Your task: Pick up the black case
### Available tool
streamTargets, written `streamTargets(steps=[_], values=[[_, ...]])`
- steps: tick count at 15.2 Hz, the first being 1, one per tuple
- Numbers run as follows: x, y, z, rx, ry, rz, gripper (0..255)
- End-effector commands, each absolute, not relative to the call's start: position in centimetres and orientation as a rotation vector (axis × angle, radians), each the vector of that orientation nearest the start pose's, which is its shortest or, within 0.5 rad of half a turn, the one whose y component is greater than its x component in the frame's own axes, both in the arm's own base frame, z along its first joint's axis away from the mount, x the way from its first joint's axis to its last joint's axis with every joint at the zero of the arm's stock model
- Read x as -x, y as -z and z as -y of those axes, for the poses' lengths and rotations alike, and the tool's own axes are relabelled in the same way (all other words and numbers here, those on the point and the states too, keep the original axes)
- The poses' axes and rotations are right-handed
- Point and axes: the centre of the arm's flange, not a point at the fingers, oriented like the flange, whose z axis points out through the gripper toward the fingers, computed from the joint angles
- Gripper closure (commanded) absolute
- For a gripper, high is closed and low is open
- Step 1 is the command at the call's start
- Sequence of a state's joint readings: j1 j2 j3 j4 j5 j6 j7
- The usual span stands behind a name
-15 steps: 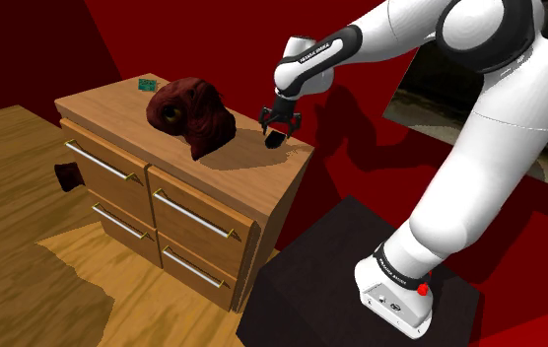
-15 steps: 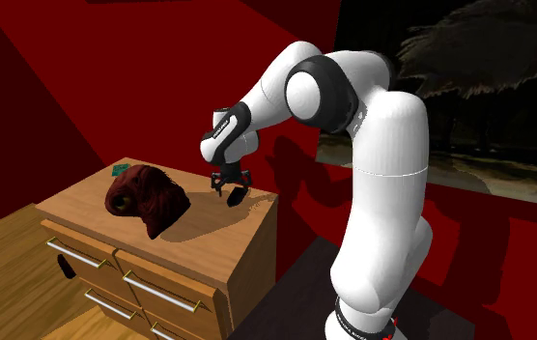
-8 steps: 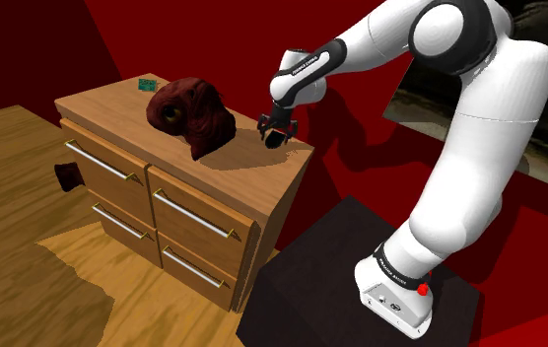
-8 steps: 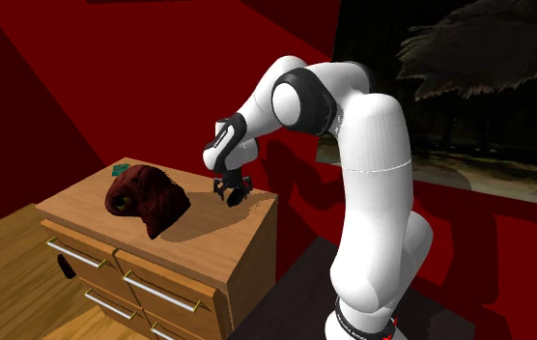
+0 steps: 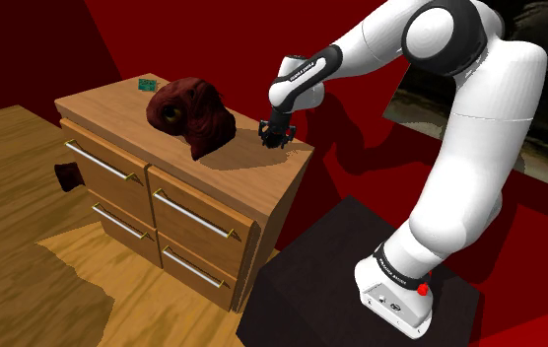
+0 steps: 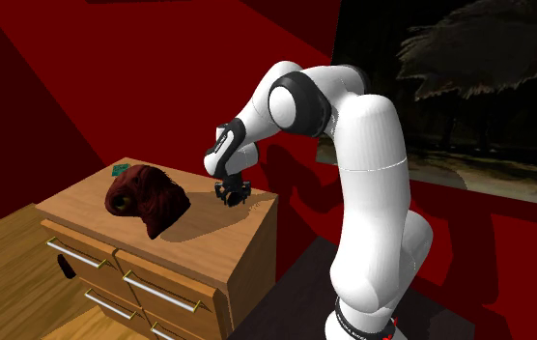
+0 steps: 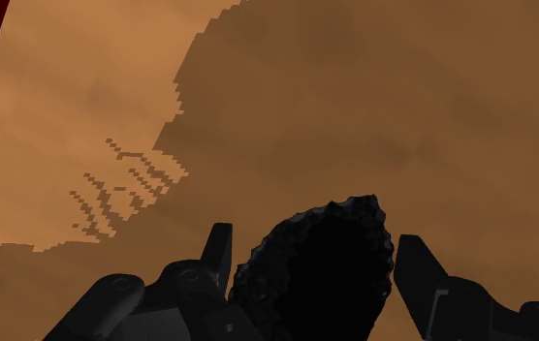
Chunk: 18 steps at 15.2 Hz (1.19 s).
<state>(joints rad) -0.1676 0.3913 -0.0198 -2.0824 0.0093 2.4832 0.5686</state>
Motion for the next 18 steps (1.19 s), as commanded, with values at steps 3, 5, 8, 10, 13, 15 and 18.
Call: streamTargets(steps=[3, 5, 8, 10, 13, 15, 18], values=[[-57.8, -23.7, 10.9, 2.916, 0.015, -1.168, 255], [-57.8, -23.7, 10.9, 2.916, 0.015, -1.168, 255], [-57.9, -24.7, 11.0, 2.916, 0.015, -1.168, 255], [-57.9, -25.7, 11.0, 2.916, 0.015, -1.168, 255], [-57.9, -27.3, 11.0, 2.916, 0.015, -1.168, 255], [-57.9, -28.4, 11.0, 2.916, 0.015, -1.168, 255], [-57.9, -30.0, 11.0, 2.916, 0.015, -1.168, 255]])
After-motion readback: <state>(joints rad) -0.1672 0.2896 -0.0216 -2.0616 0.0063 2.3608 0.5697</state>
